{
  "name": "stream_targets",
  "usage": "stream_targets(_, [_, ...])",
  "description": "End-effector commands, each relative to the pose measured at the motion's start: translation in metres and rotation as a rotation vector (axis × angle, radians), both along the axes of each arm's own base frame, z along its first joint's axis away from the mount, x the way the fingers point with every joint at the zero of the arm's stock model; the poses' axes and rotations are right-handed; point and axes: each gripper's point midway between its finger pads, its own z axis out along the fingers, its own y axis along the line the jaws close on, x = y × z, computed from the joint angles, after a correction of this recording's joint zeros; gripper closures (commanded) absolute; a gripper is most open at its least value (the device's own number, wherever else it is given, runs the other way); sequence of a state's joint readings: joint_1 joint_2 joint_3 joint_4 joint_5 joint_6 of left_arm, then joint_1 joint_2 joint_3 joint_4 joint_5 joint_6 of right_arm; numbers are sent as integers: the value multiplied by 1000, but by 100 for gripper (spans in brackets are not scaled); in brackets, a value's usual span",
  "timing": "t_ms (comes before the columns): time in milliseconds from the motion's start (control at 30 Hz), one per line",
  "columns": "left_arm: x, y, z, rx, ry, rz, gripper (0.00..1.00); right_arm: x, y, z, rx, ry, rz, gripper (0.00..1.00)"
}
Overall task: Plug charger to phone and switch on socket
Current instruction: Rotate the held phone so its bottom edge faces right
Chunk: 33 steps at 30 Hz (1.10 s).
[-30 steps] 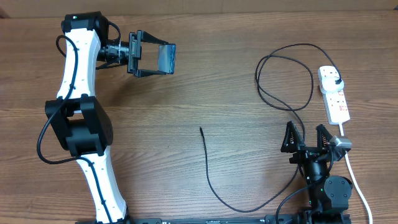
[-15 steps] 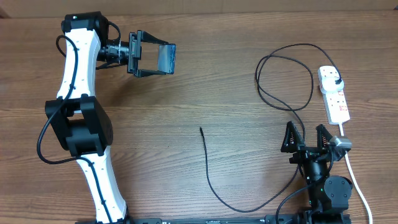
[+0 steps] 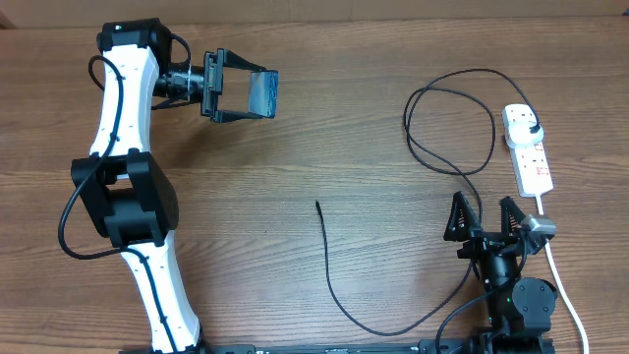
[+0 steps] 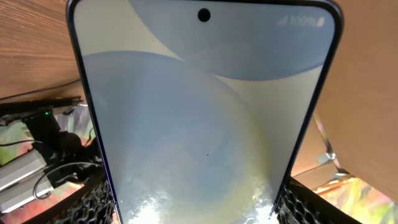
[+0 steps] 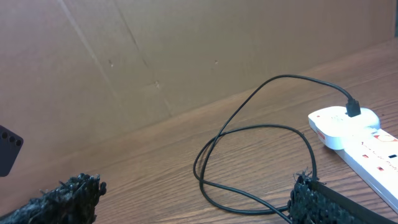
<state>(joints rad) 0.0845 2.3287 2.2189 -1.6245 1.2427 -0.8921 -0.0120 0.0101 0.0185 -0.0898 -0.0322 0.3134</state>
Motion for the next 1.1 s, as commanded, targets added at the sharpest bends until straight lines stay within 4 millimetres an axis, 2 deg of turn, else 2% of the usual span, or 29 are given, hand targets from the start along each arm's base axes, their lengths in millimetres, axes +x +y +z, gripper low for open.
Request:
stream_targets(0, [1,-2,6,11,-15,-3,96,0,-1,-2,-6,-2,-7,0])
stream_targets(100, [0,0,-1,51,-11,-9,96,0,-1,-2,-6,-2,-7,0])
stream_targets(367, [-5,17,-33,264,41,-21,96,0,-1,-2,-6,-2,-7,0])
stream_targets(633, [-11,44,-66,514,58,-51,96,0,-1,-2,-6,-2,-7,0])
stream_targets(767, [-14,54,-75,600,63,-67,96,0,-1,-2,-6,-2,-7,0])
stream_targets(867, [-15,53,-79,643,60,-85,96,0,-1,-2,-6,-2,-7,0])
stream_targets(1067, [-18,38,-81,668,41,-128,96,0,-1,-2,-6,-2,-8,0])
